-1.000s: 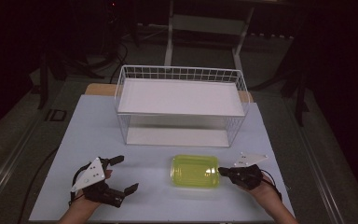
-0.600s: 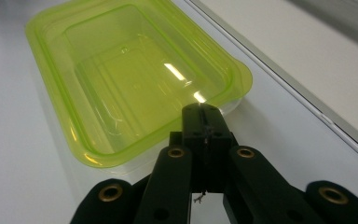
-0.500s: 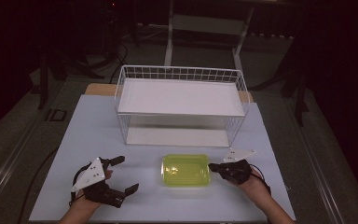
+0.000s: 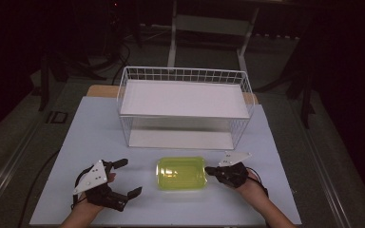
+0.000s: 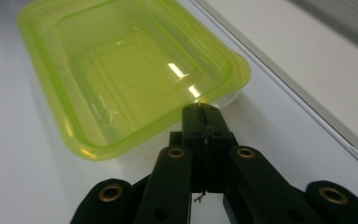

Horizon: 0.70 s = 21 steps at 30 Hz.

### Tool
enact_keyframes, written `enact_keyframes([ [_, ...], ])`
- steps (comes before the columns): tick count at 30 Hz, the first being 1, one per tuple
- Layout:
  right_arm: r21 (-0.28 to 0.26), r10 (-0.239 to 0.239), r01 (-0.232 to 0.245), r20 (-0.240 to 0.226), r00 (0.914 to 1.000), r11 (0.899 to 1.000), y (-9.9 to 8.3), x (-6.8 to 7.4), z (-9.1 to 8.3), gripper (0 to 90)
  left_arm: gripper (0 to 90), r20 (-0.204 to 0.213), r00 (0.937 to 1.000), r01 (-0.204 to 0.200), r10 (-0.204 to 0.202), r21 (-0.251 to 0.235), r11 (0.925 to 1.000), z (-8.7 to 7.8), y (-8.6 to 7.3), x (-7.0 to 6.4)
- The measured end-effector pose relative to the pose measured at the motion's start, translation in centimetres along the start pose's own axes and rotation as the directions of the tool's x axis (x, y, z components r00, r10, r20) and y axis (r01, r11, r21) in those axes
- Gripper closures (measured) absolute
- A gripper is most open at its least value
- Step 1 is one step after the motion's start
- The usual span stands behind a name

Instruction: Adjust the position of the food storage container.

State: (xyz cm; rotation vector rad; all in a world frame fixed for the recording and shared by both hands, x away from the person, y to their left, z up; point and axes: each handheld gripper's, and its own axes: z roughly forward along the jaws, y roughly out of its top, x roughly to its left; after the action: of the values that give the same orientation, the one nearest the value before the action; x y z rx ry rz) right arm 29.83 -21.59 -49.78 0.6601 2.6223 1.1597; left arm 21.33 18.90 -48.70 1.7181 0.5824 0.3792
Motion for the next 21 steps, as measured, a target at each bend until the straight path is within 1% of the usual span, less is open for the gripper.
enact_keyframes([
  [5, 0.004, -0.028, 0.028, -0.011, 0.9995, 1.0, 0.1, 0.4, 0.3, 90.0, 0.3, 0.001, 1.0, 0.0, 0.0, 0.003, 1.0, 0.1, 0.0, 0.0],
  [8, 0.001, -0.022, 0.022, -0.012, 0.9997, 1.0, 0.3, 0.5, 0.2, 90.0, 0.2, 0.0, 1.0, 0.003, -0.003, 0.007, 1.0, 0.1, 0.0, 0.0],
  [9, 0.002, -0.029, 0.029, -0.005, 0.9996, 1.0, 0.4, 0.6, 0.1, 89.9, 0.2, 0.003, 1.0, 0.005, -0.005, 0.007, 1.0, 0.0, -0.1, 0.1],
  [10, -0.005, -0.022, 0.022, -0.003, 0.9998, 1.0, 0.5, 0.6, 0.0, 89.2, 0.3, 0.005, 1.0, 0.008, -0.008, 0.006, 0.9999, 0.0, -0.1, 0.1],
  [11, -0.013, -0.013, 0.013, -0.003, 0.9999, 1.0, 0.5, 0.6, -0.1, 87.0, 0.3, 0.006, 0.9999, 0.015, -0.015, 0.009, 0.9999, 0.0, -0.1, 0.1],
  [12, -0.024, -0.012, 0.012, 0.001, 0.9999, 1.0, 0.7, 0.7, -0.4, 84.4, 0.3, 0.005, 0.9999, 0.012, -0.012, 0.015, 0.9998, 0.0, -0.1, 0.1],
  [14, -0.041, -0.01, 0.011, 0.014, 0.9998, 0.999, 0.9, 0.8, -0.9, 79.1, 0.3, -0.005, 0.9999, -0.01, 0.01, 0.039, 0.9992, 0.1, -0.1, 0.1],
  [15, -0.058, 0.001, 0.0, 0.022, 0.9998, 0.998, 1.0, 1.0, -1.3, 76.6, 0.3, -0.002, 0.9999, -0.013, 0.013, 0.038, 0.9992, 0.1, -0.1, 0.0],
  [16, -0.063, 0.01, -0.009, 0.02, 0.9997, 0.998, 1.2, 1.1, -1.5, 72.9, 0.3, 0.003, 0.9999, -0.013, 0.013, 0.032, 0.9994, 0.2, -0.1, 0.0],
  [18, -0.081, 0.029, -0.025, 0.045, 0.9985, 0.996, 1.5, 1.3, -2.0, 65.3, 0.3, 0.002, 0.9998, -0.02, 0.02, 0.033, 0.9993, 0.3, 0.0, 0.0],
  [20, -0.102, 0.035, -0.03, 0.05, 0.9981, 0.994, 1.7, 1.6, -2.3, 55.7, 0.3, 0.001, 0.9998, -0.022, 0.022, 0.033, 0.9992, 0.4, 0.0, -0.1],
  [21, -0.104, 0.042, -0.036, 0.055, 0.9976, 0.994, 1.8, 1.7, -2.3, 50.8, 0.3, 0.0, 0.9997, -0.022, 0.022, 0.038, 0.999, 0.4, 0.1, -0.2],
])
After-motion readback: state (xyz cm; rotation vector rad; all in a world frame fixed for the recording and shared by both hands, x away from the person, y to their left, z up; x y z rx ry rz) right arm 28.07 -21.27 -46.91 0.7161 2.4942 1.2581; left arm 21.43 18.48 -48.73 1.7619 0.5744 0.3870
